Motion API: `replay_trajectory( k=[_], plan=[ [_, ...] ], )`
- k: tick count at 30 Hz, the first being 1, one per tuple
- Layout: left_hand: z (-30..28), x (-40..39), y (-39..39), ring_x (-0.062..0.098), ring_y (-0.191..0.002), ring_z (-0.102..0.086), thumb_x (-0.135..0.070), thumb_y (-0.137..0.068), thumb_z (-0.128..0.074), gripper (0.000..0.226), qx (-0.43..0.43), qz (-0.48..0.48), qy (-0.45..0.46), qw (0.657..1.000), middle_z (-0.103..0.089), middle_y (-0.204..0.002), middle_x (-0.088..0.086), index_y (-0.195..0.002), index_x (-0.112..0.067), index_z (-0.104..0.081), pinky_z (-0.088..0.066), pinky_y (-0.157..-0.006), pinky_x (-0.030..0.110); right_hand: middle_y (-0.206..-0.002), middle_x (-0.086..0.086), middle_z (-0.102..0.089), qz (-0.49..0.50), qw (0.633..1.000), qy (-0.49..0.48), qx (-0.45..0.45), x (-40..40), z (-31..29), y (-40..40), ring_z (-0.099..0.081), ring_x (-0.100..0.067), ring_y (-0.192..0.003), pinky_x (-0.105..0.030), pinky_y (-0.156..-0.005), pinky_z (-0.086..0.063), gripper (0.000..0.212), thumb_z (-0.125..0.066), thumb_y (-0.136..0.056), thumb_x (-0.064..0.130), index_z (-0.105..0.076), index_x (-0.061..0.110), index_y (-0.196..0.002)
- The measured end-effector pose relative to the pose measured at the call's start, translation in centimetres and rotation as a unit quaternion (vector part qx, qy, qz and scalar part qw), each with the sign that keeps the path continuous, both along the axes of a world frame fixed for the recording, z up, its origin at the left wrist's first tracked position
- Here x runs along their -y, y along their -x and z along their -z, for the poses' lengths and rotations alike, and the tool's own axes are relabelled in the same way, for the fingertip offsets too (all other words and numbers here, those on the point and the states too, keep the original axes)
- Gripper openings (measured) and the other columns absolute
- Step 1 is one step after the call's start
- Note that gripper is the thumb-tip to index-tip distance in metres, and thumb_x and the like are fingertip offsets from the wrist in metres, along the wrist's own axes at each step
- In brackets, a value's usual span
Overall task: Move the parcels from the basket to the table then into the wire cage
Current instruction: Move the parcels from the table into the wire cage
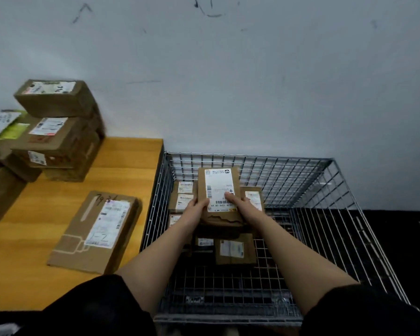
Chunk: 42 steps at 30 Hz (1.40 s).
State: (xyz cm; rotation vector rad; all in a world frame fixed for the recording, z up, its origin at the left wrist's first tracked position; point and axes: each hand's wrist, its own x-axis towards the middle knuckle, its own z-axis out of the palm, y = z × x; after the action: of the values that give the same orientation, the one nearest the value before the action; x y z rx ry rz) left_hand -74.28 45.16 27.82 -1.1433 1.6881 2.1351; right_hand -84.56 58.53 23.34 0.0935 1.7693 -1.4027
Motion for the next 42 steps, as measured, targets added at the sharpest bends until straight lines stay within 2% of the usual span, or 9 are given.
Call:
replay_trajectory(
  k=[5, 8, 11, 17, 23, 29, 34, 38, 42],
  plan=[
    [1.9, 0.1, 0.9, 0.015, -0.084, -0.059, -0.027, -0.099, -0.047, 0.039, 0.028, 0.021, -0.019, 0.999, -0.06, -0.115, 0.005, -0.137, -0.02, -0.043, -0.046, -0.063, 0.028, -0.124, -0.01, -0.062, 0.032, 0.999, 0.013, 0.019, -0.6, 1.9, 0.0, -0.064, -0.028, -0.106, -0.044, -0.097, -0.051, 0.08, -0.069, -0.079, 0.055, -0.04, 0.014, -0.142],
    [2.9, 0.2, 1.1, 0.019, -0.088, -0.06, -0.026, -0.099, -0.046, 0.04, 0.031, 0.038, -0.023, 0.999, -0.061, -0.119, 0.006, -0.139, -0.02, -0.042, -0.05, -0.069, 0.032, -0.123, -0.011, -0.063, 0.046, 0.999, 0.006, 0.022, -0.5, 2.5, -0.4, -0.064, -0.029, -0.106, -0.044, -0.095, -0.052, 0.079, -0.069, -0.078, 0.055, -0.042, 0.014, -0.14],
    [3.9, 0.5, 1.3, 0.024, -0.097, -0.06, -0.024, -0.099, -0.046, 0.043, 0.032, 0.043, -0.039, 0.998, -0.06, -0.121, 0.009, -0.141, -0.018, -0.038, -0.05, -0.089, 0.04, -0.121, -0.012, -0.064, 0.06, 0.998, 0.013, 0.025, -0.2, 3.0, -0.6, -0.066, -0.029, -0.104, -0.043, -0.092, -0.054, 0.072, -0.067, -0.083, 0.049, -0.041, 0.013, -0.141],
    [8.0, 0.2, 2.3, 0.03, -0.115, -0.058, -0.023, -0.096, -0.049, 0.056, 0.047, 0.061, -0.05, 0.996, -0.049, -0.14, 0.011, -0.148, -0.022, -0.029, -0.048, -0.099, 0.048, -0.123, -0.015, -0.063, 0.083, 0.995, -0.002, 0.062, -0.9, 5.7, -0.6, -0.067, -0.031, -0.103, -0.043, -0.087, -0.056, 0.072, -0.063, -0.089, 0.042, -0.031, 0.012, -0.146],
    [11.4, -1.5, 3.7, 0.025, -0.103, -0.06, -0.012, -0.098, -0.048, 0.052, 0.084, 0.08, -0.058, 0.991, -0.055, -0.133, 0.013, -0.146, -0.017, -0.029, -0.052, -0.076, 0.031, -0.123, -0.016, -0.063, 0.077, 0.993, -0.038, 0.086, -2.8, 9.3, 0.9, -0.064, -0.023, -0.094, -0.032, -0.075, -0.053, 0.048, -0.049, -0.1, 0.027, -0.036, 0.01, -0.143],
    [19.5, -4.4, 6.5, 0.029, -0.116, -0.057, -0.016, -0.099, -0.047, 0.05, 0.135, 0.109, -0.003, 0.985, -0.053, -0.136, 0.013, -0.147, -0.016, -0.031, -0.048, -0.097, 0.037, -0.132, -0.016, -0.054, 0.084, 0.987, -0.061, 0.119, -6.1, 17.9, 2.9, -0.06, -0.025, -0.1, -0.031, -0.071, -0.052, 0.06, -0.051, -0.098, 0.032, -0.026, 0.011, -0.148],
    [27.0, -6.3, 7.6, 0.026, -0.115, -0.057, -0.035, -0.095, -0.052, 0.054, 0.186, 0.158, 0.075, 0.967, -0.052, -0.136, 0.007, -0.146, -0.025, -0.034, -0.049, -0.094, 0.035, -0.125, -0.013, -0.058, 0.097, 0.983, -0.076, 0.138, -7.5, 25.8, 3.3, -0.062, -0.028, -0.102, -0.035, -0.078, -0.054, 0.056, -0.058, -0.095, 0.03, -0.033, 0.012, -0.142],
    [31.7, -6.8, 8.3, 0.023, -0.116, -0.056, -0.032, -0.096, -0.053, 0.052, 0.213, 0.14, 0.109, 0.961, -0.053, -0.135, 0.005, -0.143, -0.018, -0.036, -0.044, -0.079, 0.025, -0.131, -0.014, -0.056, 0.08, 0.981, -0.108, 0.142, -7.5, 31.0, 3.7, -0.059, -0.032, -0.113, -0.047, -0.099, -0.048, 0.06, -0.061, -0.092, 0.033, -0.034, 0.011, -0.142],
    [36.4, -6.7, 8.6, 0.023, -0.116, -0.056, -0.029, -0.095, -0.056, 0.054, 0.226, 0.124, 0.134, 0.957, -0.054, -0.134, 0.005, -0.142, -0.016, -0.034, -0.045, -0.08, 0.027, -0.131, -0.014, -0.057, 0.058, 0.98, -0.128, 0.138, -6.7, 35.4, 4.5, -0.059, -0.031, -0.114, -0.048, -0.099, -0.048, 0.057, -0.064, -0.091, 0.031, -0.039, 0.009, -0.137]
  ],
)
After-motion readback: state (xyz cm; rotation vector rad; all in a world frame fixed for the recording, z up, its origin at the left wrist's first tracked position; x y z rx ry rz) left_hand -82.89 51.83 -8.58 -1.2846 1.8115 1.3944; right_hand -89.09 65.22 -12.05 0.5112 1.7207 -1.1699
